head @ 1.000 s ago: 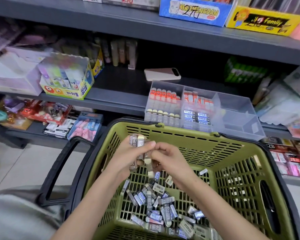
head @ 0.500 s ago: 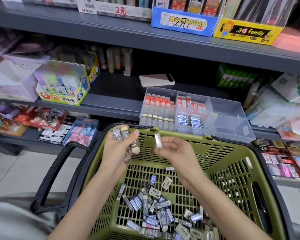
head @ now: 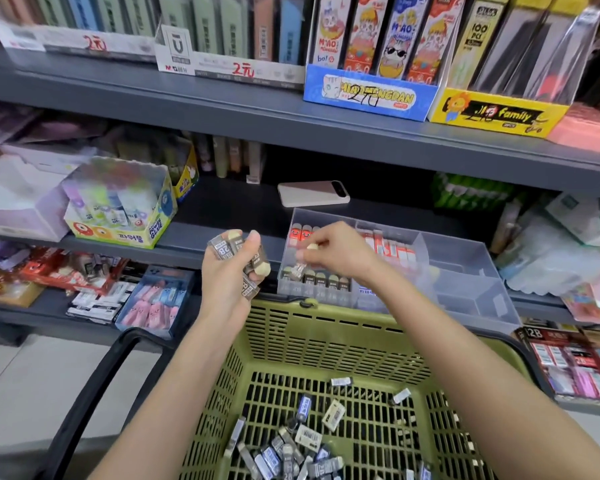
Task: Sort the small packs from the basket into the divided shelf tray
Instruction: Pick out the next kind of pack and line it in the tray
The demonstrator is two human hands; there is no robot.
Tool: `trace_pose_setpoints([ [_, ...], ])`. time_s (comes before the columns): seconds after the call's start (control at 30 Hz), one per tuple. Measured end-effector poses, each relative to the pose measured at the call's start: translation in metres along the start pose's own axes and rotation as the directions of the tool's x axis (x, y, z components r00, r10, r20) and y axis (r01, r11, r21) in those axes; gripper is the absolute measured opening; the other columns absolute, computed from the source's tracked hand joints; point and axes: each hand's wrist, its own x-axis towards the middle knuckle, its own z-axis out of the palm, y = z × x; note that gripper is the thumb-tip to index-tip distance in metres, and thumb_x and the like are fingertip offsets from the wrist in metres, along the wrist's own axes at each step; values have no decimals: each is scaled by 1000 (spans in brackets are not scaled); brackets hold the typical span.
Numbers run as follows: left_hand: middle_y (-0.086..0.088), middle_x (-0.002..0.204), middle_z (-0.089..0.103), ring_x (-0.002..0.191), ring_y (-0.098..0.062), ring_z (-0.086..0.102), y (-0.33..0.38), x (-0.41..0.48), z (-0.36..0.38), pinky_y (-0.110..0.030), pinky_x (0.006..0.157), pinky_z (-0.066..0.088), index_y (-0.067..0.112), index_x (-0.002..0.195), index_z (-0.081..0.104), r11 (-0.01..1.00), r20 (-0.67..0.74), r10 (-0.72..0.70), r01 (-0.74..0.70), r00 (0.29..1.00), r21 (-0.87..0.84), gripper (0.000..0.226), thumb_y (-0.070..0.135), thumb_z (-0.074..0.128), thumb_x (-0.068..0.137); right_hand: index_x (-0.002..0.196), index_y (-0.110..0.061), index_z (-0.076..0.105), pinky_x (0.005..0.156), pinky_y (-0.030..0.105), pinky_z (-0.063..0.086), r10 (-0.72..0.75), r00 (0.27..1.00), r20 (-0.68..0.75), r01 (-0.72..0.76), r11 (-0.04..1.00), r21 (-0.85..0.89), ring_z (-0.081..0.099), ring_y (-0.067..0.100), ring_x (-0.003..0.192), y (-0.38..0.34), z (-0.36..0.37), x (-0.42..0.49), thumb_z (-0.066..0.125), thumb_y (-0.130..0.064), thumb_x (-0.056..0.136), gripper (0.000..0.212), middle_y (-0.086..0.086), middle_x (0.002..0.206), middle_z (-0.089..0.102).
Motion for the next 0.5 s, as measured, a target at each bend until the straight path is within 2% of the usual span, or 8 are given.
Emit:
trace_pose_setpoints([
  [0.07,8,57,61,47,-6,54,-2,4,-2,-18,41,41,17,90,53,1000,13,2,-2,1000,-10,19,11,70,83,111,-9,66,64,20,47,-17,994,106,29,994,-110,60,-6,58,0,10,4,65,-22,87,27,7,86,72],
  [0.13,6,57,60,46,-6,52,-3,6,-6,-18,37,38,15,90,54,1000,27,6,-5,1000,-31,19,11,70,80,116,-3,55,75,31,51,-16,986,165,41,988,-150,66,10,78,-1,16,6,60,-18,90,30,11,101,67],
  [0.23,4,60,60,47,-6,51,-4,7,-12,-18,36,36,15,90,55,999,43,1,1,999,-46,21,14,70,76,104,-12,46,58,22,40,6,991,130,-4,1000,-17,51,8,63,2,21,7,66,-20,86,28,4,84,60],
  [0.3,4,61,60,47,-6,51,-5,7,-13,-18,36,36,16,91,55,999,47,-3,5,999,-51,22,15,71,75,94,-12,50,56,25,41,52,998,46,-56,995,86,51,8,54,6,28,8,72,-18,81,26,3,74,62],
  [0.37,4,61,61,47,-6,51,-5,7,-13,-18,37,36,15,92,56,999,51,-4,7,999,-52,28,18,72,70,93,-5,57,54,25,46,88,996,2,-88,987,135,52,5,47,10,35,9,72,-12,81,21,3,65,63],
  [0.43,4,62,62,48,-6,51,-5,7,-13,-18,37,37,15,93,57,999,51,-6,8,999,-54,33,20,73,65,92,-1,64,64,31,54,94,996,-8,-92,991,94,56,6,50,12,39,11,71,-8,82,15,8,66,67],
  [0.5,5,64,63,49,-5,53,-5,6,-13,-17,38,38,16,93,58,998,43,-14,16,999,-58,33,21,74,64,88,-2,68,75,37,55,97,995,3,-97,994,47,61,11,59,12,39,12,71,-9,82,10,12,74,71],
])
